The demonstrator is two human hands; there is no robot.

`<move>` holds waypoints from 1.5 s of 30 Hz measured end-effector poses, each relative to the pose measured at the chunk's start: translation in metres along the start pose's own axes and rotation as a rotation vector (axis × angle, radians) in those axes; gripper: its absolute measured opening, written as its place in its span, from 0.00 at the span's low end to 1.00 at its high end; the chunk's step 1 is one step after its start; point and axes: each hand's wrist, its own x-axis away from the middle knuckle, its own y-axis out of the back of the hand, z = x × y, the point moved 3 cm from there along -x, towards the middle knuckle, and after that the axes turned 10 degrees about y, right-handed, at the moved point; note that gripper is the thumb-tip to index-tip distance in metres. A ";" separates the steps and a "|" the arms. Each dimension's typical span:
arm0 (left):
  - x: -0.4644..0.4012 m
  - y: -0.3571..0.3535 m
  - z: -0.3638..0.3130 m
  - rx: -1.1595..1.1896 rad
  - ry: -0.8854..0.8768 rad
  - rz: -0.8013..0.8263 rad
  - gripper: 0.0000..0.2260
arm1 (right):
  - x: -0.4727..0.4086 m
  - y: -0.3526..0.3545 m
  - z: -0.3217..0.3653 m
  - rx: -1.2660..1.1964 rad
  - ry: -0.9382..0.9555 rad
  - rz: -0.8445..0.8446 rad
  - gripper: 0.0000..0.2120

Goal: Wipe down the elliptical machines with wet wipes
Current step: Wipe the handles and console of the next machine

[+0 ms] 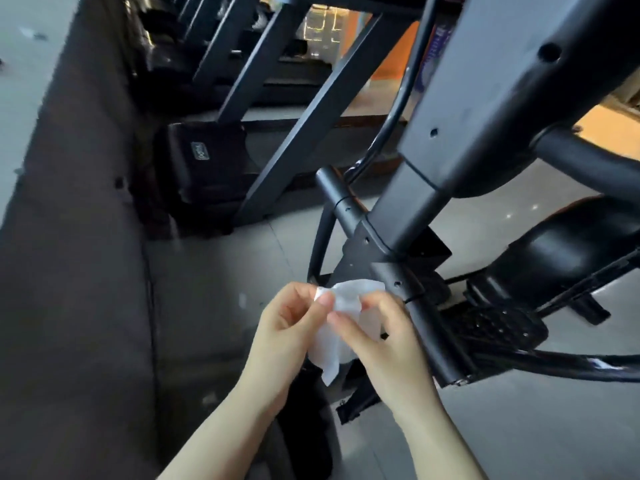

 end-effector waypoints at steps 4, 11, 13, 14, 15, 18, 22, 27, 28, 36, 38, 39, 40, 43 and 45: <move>0.026 0.014 0.014 0.035 -0.078 -0.215 0.10 | 0.011 -0.006 0.000 -0.083 0.003 0.064 0.08; 0.009 0.014 0.019 0.092 -0.039 -0.034 0.10 | -0.003 0.000 0.006 -0.201 0.074 0.061 0.07; -0.006 0.012 0.011 0.075 -0.059 0.039 0.07 | -0.012 0.005 0.006 -0.238 0.072 0.052 0.06; -0.014 0.011 0.006 0.039 -0.077 0.073 0.07 | -0.019 0.007 0.008 -0.203 0.095 0.048 0.09; -0.023 0.011 0.001 -0.014 -0.102 0.108 0.07 | -0.026 0.006 0.009 -0.149 0.127 0.064 0.17; -0.059 0.013 -0.024 -0.179 -0.202 0.185 0.08 | -0.061 0.002 0.022 -0.087 0.149 0.144 0.27; -0.133 0.027 -0.055 -0.081 -0.256 0.240 0.06 | -0.122 -0.007 0.035 -0.094 0.066 0.075 0.08; -0.253 0.050 -0.091 -0.130 -0.215 0.542 0.13 | -0.211 -0.035 0.037 -0.350 -0.021 -0.327 0.11; -0.279 0.053 -0.099 -0.125 -0.192 0.577 0.13 | -0.230 -0.045 0.040 -0.425 -0.038 -0.391 0.12; -0.413 0.031 -0.162 -0.076 -0.121 0.781 0.10 | -0.338 -0.077 0.077 -0.181 -0.038 -0.740 0.12; -0.422 0.009 -0.168 -0.103 -0.139 0.825 0.06 | -0.336 -0.056 0.094 0.215 0.040 -0.961 0.09; -0.423 -0.003 -0.171 -0.114 -0.152 0.858 0.05 | -0.334 -0.044 0.107 0.470 0.088 -1.047 0.05; -0.421 -0.014 -0.173 -0.130 -0.180 0.890 0.07 | -0.334 -0.031 0.121 0.728 0.156 -1.106 0.08; -0.414 -0.049 -0.178 -0.156 -0.282 0.932 0.06 | -0.351 0.011 0.148 1.272 0.299 -1.146 0.19; -0.415 -0.063 -0.183 -0.112 -0.311 0.884 0.07 | -0.378 0.030 0.147 1.565 0.194 -0.967 0.21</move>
